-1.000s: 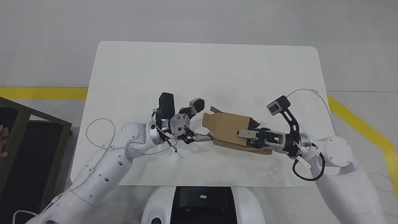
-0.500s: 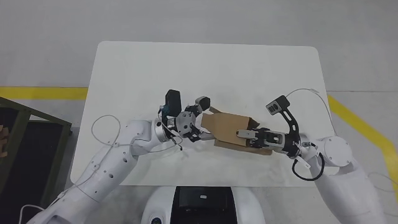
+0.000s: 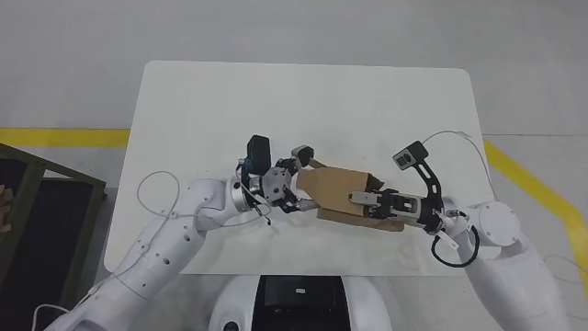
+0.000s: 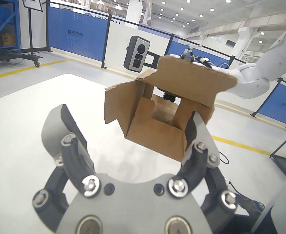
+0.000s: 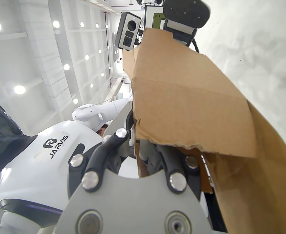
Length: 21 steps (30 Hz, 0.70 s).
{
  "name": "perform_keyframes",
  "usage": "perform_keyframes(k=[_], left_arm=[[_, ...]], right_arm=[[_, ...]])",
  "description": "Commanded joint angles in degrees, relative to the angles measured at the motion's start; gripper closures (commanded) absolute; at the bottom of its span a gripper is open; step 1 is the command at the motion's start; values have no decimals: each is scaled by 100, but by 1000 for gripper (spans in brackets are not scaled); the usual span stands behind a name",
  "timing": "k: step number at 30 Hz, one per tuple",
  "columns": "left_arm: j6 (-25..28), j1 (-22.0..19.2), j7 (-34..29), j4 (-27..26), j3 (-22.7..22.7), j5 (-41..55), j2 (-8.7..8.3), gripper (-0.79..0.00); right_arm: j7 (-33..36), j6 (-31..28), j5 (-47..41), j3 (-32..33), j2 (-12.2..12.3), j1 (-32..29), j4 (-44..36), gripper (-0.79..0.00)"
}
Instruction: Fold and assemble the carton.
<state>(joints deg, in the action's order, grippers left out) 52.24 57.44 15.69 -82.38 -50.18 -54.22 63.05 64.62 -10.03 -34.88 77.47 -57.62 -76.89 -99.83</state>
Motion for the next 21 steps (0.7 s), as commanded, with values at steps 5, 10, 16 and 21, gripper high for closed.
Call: perform_keyframes(k=[5,10,16,21], left_arm=[[47,-3,-51,8,-10,5,38,-785],[67,-7,-64,28,-38,-5,69,-785],[-88,42,26,176,-280,-46,62,-785],[-205,221,72,255,-627,-145,-2,-785]], right_arm=[[-3,16,-3,17,4,-16,-2,0],[8,0,-16,30,5,-20,6,0],[4,-9,-19,60,9,-20,34,0],[34,2,-14,85,15,-30,51,0]])
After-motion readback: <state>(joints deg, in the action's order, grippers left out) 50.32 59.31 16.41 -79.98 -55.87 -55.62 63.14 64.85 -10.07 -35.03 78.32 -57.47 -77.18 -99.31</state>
